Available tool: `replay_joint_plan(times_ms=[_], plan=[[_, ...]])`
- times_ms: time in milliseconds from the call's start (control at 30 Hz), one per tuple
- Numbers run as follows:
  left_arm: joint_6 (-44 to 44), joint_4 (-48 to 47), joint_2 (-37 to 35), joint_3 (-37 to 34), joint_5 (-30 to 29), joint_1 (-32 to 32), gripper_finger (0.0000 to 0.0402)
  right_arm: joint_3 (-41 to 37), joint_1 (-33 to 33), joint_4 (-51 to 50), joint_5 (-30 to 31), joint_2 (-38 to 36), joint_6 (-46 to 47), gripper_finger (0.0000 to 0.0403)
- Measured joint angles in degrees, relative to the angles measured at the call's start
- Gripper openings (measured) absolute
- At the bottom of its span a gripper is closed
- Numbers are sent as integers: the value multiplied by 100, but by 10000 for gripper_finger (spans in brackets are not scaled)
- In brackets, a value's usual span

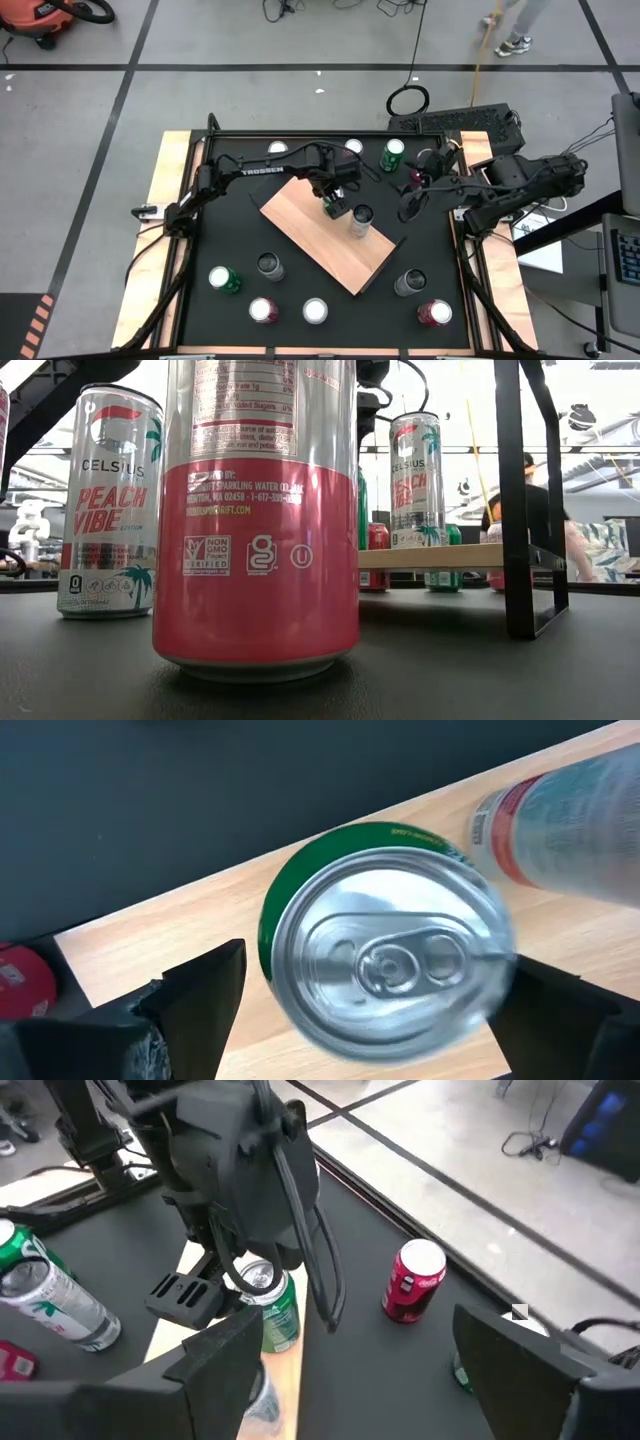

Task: Place canned beverage on shelf
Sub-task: Put the top left green soda can on the shelf

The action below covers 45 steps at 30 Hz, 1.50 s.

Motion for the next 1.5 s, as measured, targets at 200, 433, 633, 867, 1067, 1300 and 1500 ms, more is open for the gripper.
replay_joint_plan(times_ms=[200, 433, 633, 867, 1067, 1300, 1500], plan=[[-144, 146, -198, 2, -4, 7, 365, 0, 0, -8, -259, 114, 86, 302], [160, 208, -310, 8, -22, 11, 365, 0, 0, 37, -250, 146, 84, 302], [505, 230, -277, 6, -20, 11, 365, 0, 0, 37, -248, 146, 62, 302], [489, 508, -202, 6, -6, 24, 365, 0, 0, 37, -246, 146, 69, 302], [476, 450, -113, 2, 13, 39, 356, 0, 0, 35, -243, 146, 58, 302], [652, 496, -116, 4, 15, 39, 310, 0, 0, 33, -243, 146, -26, 302], [667, 487, -50, 21, 86, 48, 295, 0, 0, 31, -241, 146, -67, 302]])
